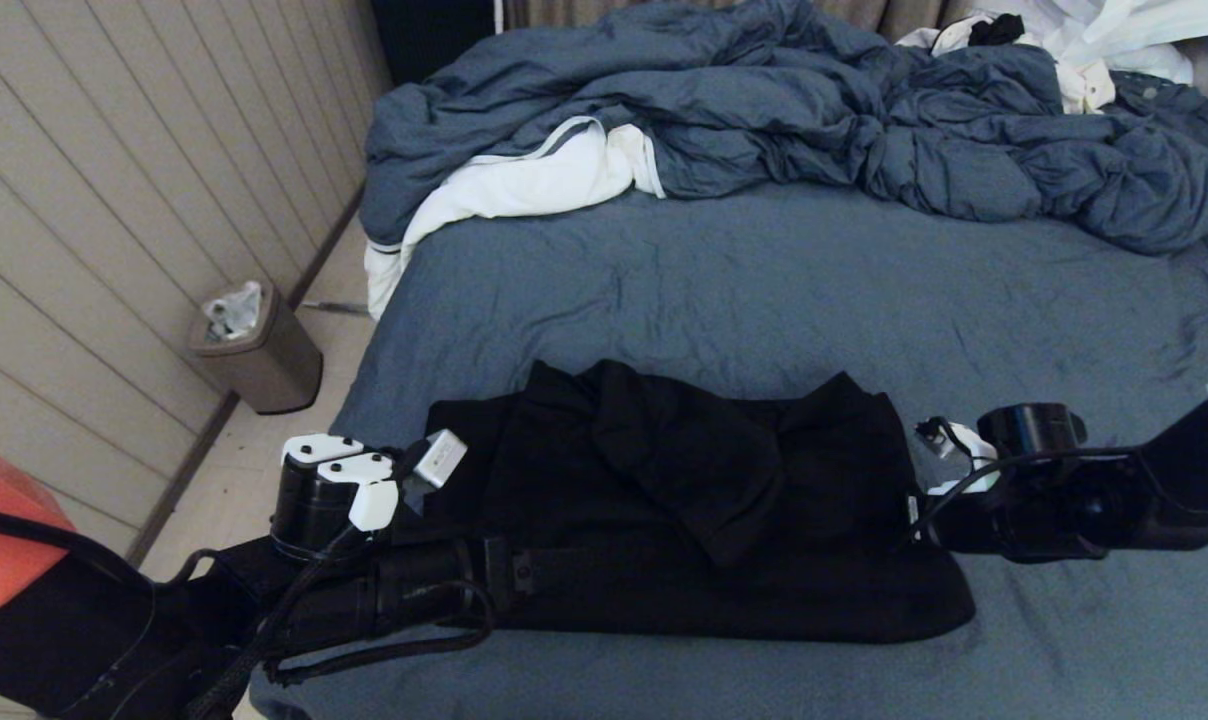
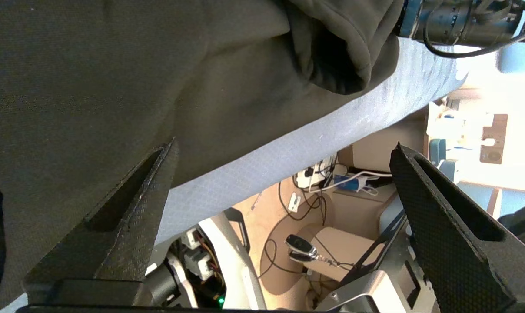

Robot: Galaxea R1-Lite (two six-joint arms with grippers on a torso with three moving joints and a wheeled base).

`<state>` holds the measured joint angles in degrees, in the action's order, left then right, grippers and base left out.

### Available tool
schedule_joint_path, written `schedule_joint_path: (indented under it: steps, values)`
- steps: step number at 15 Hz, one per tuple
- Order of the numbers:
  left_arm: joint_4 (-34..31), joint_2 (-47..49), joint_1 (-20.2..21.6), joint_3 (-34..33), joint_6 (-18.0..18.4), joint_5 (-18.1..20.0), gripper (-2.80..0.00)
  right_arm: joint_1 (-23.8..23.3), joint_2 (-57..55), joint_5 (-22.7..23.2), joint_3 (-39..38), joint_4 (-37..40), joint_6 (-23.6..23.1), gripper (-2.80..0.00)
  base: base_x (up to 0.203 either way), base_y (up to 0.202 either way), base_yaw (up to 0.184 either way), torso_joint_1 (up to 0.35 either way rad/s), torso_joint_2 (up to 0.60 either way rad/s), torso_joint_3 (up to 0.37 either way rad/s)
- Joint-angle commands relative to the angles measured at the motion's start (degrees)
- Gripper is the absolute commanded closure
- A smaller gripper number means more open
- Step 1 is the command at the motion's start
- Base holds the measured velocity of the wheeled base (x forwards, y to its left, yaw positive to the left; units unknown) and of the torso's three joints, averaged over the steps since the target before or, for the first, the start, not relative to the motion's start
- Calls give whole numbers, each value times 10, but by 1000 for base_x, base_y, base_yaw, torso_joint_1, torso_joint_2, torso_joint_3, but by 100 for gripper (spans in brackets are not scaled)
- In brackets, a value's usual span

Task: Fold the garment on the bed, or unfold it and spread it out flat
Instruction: Fold the black sweatshirt

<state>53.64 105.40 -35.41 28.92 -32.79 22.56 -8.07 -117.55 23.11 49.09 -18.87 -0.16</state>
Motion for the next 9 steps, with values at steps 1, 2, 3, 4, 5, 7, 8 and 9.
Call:
schedule_joint_path:
  steps: [1, 2, 3, 4, 5, 7, 8, 9]
  values:
    - [3, 0, 0, 0, -2, 1, -280, -3, 5, 1, -1, -1, 0, 0, 0, 0, 0, 0, 0, 0]
    - [3, 0, 0, 0, -3, 1, -280, -4, 11, 1, 0, 0, 0, 0, 0, 0, 0, 0, 0, 0]
    - [3, 0, 0, 0, -3, 1, -280, -4, 14, 1, 0, 0, 1, 0, 0, 0, 0, 0, 0, 0]
    - [3, 1, 0, 0, -2, 1, -280, -5, 15, 1, -1, 0, 0, 0, 0, 0, 0, 0, 0, 0]
    - [3, 1, 0, 0, -2, 1, -280, -6, 17, 1, -1, 0, 2, 0, 0, 0, 0, 0, 0, 0]
    - [3, 0, 0, 0, -3, 2, -280, -11, 28, 1, -2, 0, 10, 0, 0, 0, 0, 0, 0, 0]
    - [3, 0, 0, 0, -2, 2, -280, -19, 39, 0, -2, 1, 12, 0, 0, 0, 0, 0, 0, 0]
    - [3, 0, 0, -1, -2, 2, -280, -36, 50, -4, -1, 3, 13, 0, 0, 0, 0, 0, 0, 0]
